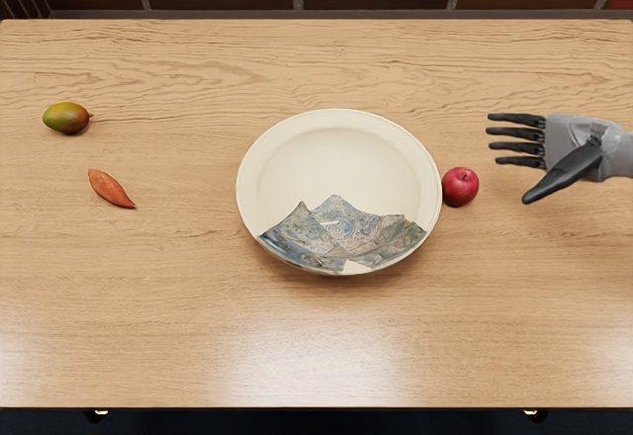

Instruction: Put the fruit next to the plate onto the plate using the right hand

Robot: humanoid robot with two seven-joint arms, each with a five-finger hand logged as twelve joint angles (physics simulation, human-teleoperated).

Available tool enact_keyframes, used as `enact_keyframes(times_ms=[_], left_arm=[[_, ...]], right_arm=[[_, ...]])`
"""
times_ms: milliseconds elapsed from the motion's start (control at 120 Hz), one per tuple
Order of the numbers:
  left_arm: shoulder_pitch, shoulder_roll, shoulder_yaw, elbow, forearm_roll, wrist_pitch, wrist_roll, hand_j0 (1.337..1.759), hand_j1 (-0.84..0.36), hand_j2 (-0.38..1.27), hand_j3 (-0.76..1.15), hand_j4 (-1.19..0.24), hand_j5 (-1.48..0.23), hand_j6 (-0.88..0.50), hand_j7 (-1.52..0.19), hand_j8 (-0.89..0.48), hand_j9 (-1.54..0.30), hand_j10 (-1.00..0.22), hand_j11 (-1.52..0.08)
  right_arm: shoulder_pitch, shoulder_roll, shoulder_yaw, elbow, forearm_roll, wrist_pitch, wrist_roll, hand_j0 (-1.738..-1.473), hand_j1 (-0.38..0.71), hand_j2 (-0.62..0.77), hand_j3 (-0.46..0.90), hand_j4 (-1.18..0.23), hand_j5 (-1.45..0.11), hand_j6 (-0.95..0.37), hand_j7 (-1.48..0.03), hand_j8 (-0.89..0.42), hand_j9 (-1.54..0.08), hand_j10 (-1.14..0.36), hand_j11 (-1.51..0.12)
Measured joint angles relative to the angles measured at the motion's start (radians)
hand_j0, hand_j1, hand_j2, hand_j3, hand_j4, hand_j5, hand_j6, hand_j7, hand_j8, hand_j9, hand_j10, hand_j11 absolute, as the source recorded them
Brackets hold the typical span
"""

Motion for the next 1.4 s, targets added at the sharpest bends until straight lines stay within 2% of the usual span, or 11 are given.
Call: enact_keyframes(times_ms=[42, 150, 250, 350, 558, 600, 775, 825, 958, 1125, 1400], left_arm=[[0.0, 0.0, 0.0, 0.0, 0.0, 0.0, 0.0, 1.658, 0.07, 0.05, 0.0, -0.23, -0.3, -0.23, -0.3, -0.23, -0.3, -0.23, -0.3], [0.0, 0.0, 0.0, 0.0, 0.0, 0.0, 0.0, 1.658, 0.07, 0.05, 0.0, -0.23, -0.3, -0.23, -0.3, -0.23, -0.3, -0.23, -0.3], [0.0, 0.0, 0.0, 0.0, 0.0, 0.0, 0.001, 1.658, 0.07, 0.05, 0.0, -0.23, -0.3, -0.23, -0.3, -0.23, -0.3, -0.23, -0.3], [0.0, 0.0, 0.0, 0.0, 0.0, 0.0, 0.001, 1.658, 0.07, 0.05, 0.0, -0.23, -0.3, -0.23, -0.3, -0.23, -0.3, -0.23, -0.3], [0.0, 0.0, 0.0, 0.0, 0.0, 0.0, 0.001, 1.658, 0.07, 0.05, 0.0, -0.23, -0.3, -0.23, -0.3, -0.23, -0.3, -0.23, -0.3], [0.0, 0.0, 0.0, 0.0, 0.0, 0.0, 0.0, 1.658, 0.07, 0.05, 0.0, -0.23, -0.3, -0.23, -0.3, -0.23, -0.3, -0.23, -0.3], [0.0, 0.0, 0.0, 0.0, 0.0, 0.0, 0.0, 1.658, 0.07, 0.05, 0.0, -0.23, -0.3, -0.23, -0.3, -0.23, -0.3, -0.23, -0.3], [0.0, 0.0, 0.0, 0.0, 0.0, 0.0, 0.0, 1.658, 0.07, 0.05, 0.0, -0.23, -0.3, -0.23, -0.3, -0.23, -0.3, -0.23, -0.3], [0.0, 0.0, 0.0, 0.0, 0.0, 0.0, 0.0, 1.658, 0.07, 0.05, 0.0, -0.23, -0.3, -0.23, -0.3, -0.23, -0.3, -0.23, -0.3], [0.0, 0.0, 0.0, 0.0, 0.0, 0.0, 0.001, 1.658, 0.07, 0.05, 0.0, -0.23, -0.3, -0.23, -0.3, -0.23, -0.3, -0.23, -0.3], [0.0, 0.0, 0.0, 0.0, 0.0, 0.0, 0.001, 1.658, 0.07, 0.05, 0.0, -0.23, -0.3, -0.23, -0.3, -0.23, -0.3, -0.23, -0.3]], right_arm=[[0.006, 0.001, 0.0, 0.006, -0.003, 0.0, -0.008, -1.658, -0.31, -0.01, 0.0, -0.04, -0.05, -0.04, -0.05, -0.04, -0.05, -0.04, -0.05], [0.031, 0.009, 0.014, 0.015, -0.006, 0.0, -0.072, -1.658, -0.31, -0.01, 0.0, -0.04, -0.05, -0.04, -0.05, -0.04, -0.05, -0.04, -0.05], [0.049, 0.022, 0.023, 0.023, -0.06, 0.0, -0.101, -1.658, -0.31, -0.01, 0.0, -0.04, -0.05, -0.04, -0.05, -0.04, -0.05, -0.04, -0.05], [0.062, 0.024, 0.034, 0.057, -0.172, 0.0, -0.099, -1.658, -0.31, -0.01, 0.0, -0.04, -0.05, -0.04, -0.05, -0.04, -0.05, -0.04, -0.05], [0.064, 0.022, 0.041, 0.285, -0.538, -0.292, -0.073, -1.658, -0.31, -0.01, 0.0, -0.03, -0.04, -0.03, -0.04, -0.03, -0.04, -0.03, -0.04], [0.057, 0.024, 0.037, 0.314, -0.594, -0.356, -0.057, -1.658, -0.31, -0.01, 0.0, -0.03, -0.04, -0.03, -0.04, -0.03, -0.04, -0.03, -0.04], [-0.024, 0.034, 0.029, 0.354, -0.717, -0.52, 0.072, -1.658, -0.3, -0.01, 0.0, -0.04, -0.05, -0.04, -0.05, -0.04, -0.05, -0.04, -0.05], [-0.041, 0.053, 0.02, 0.337, -0.734, -0.537, 0.095, -1.658, -0.29, -0.01, 0.0, -0.05, -0.07, -0.05, -0.06, -0.05, -0.07, -0.05, -0.07], [-0.062, 0.139, -0.013, 0.254, -0.804, -0.556, 0.19, -1.658, -0.22, -0.02, 0.0, -0.12, -0.15, -0.12, -0.15, -0.12, -0.15, -0.11, -0.15], [-0.075, 0.188, -0.041, 0.197, -0.847, -0.593, 0.234, -1.658, -0.12, -0.04, 0.0, -0.2, -0.25, -0.2, -0.25, -0.2, -0.25, -0.2, -0.25], [-0.085, 0.198, -0.086, 0.163, -0.858, -0.672, 0.276, -1.658, -0.07, -0.04, 0.0, -0.24, -0.31, -0.24, -0.3, -0.24, -0.31, -0.24, -0.3]])
